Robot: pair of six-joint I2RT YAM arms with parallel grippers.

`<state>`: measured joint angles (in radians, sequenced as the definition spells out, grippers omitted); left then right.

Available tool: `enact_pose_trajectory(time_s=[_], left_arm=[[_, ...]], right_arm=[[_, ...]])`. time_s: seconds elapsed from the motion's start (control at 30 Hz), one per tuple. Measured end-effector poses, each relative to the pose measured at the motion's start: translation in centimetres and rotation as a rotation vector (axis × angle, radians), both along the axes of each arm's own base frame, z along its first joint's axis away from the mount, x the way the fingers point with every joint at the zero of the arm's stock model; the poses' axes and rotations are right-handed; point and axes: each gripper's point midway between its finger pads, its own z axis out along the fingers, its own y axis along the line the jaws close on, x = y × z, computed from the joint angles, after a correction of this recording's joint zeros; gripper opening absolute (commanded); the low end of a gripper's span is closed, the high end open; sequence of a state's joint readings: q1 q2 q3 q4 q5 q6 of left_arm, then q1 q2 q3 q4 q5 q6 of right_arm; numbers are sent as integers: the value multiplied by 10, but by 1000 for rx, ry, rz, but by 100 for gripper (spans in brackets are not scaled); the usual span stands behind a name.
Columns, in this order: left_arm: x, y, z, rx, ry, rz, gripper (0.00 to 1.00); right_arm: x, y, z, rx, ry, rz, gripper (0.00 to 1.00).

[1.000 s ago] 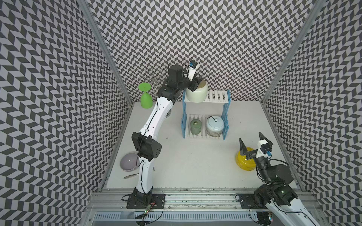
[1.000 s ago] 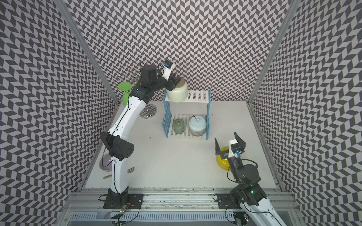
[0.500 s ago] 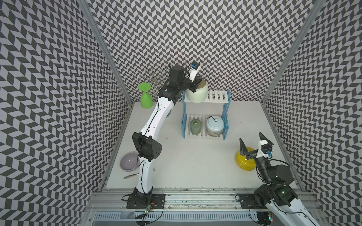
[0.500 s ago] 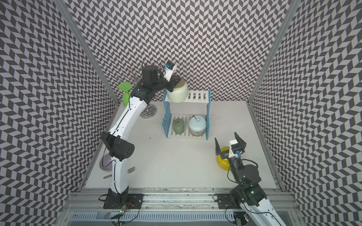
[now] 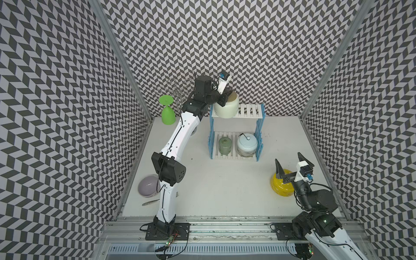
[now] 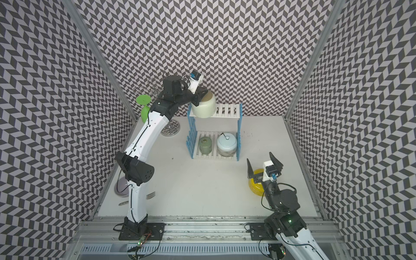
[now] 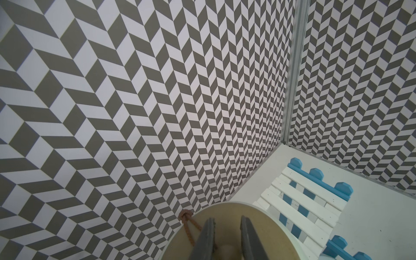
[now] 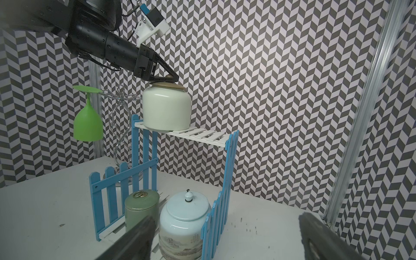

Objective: Remove the tea canisters from the shelf
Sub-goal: Pick up the tea canister from the shelf.

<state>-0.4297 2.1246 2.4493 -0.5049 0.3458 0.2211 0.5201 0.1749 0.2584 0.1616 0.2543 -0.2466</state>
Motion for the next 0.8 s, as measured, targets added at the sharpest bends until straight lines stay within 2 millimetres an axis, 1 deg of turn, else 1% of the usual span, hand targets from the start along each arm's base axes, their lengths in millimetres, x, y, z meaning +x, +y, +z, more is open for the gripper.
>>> enact_pose_trajectory(time_s=[0.4, 0.5, 0.67, 0.8], left_arm=[[-6, -6, 5, 18, -59, -54, 0], [-11, -5, 5, 27, -66, -67, 0], [-26, -5, 7, 32, -66, -106, 0], [-39, -5, 19, 18, -87, -143, 0]], right_arm=[[0, 0, 0, 0, 0, -1, 99], [0, 0, 0, 0, 0, -2, 100], [0, 0, 0, 0, 0, -2, 100], [1, 0, -2, -2, 3, -2, 100]])
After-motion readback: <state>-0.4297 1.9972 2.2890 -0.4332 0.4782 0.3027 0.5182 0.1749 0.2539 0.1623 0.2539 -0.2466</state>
